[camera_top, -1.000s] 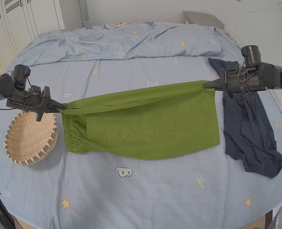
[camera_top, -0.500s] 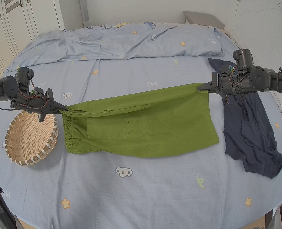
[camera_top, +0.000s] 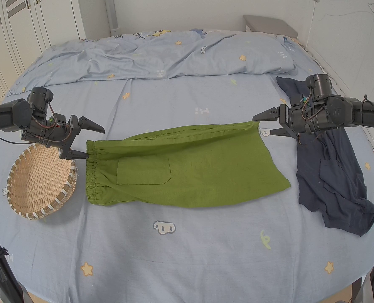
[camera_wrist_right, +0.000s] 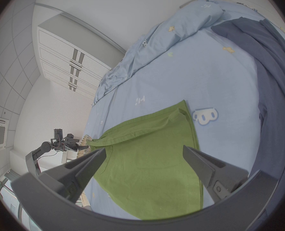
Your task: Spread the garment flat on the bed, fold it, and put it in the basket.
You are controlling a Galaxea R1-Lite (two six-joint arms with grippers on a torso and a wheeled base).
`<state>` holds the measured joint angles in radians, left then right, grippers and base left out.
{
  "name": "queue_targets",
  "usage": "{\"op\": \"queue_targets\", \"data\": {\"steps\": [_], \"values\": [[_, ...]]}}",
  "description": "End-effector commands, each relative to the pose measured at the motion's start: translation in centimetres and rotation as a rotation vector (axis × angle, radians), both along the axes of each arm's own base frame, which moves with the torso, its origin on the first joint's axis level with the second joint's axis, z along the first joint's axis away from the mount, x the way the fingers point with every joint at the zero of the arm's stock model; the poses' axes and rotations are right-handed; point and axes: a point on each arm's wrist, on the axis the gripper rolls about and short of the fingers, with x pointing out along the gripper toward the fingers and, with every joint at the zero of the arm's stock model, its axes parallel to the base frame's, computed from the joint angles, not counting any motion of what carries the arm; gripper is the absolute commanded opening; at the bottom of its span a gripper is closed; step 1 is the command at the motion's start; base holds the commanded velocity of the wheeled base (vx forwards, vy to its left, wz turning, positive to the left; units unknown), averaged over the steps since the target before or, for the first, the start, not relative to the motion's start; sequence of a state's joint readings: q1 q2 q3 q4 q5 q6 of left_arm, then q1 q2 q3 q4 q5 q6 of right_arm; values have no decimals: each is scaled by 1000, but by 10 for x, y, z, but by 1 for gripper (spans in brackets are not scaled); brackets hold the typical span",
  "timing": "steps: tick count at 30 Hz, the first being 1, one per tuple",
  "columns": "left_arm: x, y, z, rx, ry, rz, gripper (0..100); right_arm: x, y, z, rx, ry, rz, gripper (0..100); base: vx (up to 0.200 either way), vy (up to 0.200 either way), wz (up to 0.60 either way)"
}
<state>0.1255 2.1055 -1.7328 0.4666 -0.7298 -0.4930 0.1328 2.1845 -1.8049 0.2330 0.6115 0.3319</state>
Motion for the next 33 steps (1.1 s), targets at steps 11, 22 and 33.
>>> {"op": "queue_targets", "data": {"steps": [11, 22, 33], "values": [[60, -38, -7, 3, -96, 111, 100, -37, -6, 10, -7, 29, 5, 100, 0, 0, 0], [73, -37, -24, -26, -37, 215, 100, -77, -10, 17, 12, -52, 8, 100, 0, 0, 0], [-33, -43, 79, -90, -241, 120, 100, -120, -22, 10, 30, -79, 2, 100, 0, 0, 0]]}}
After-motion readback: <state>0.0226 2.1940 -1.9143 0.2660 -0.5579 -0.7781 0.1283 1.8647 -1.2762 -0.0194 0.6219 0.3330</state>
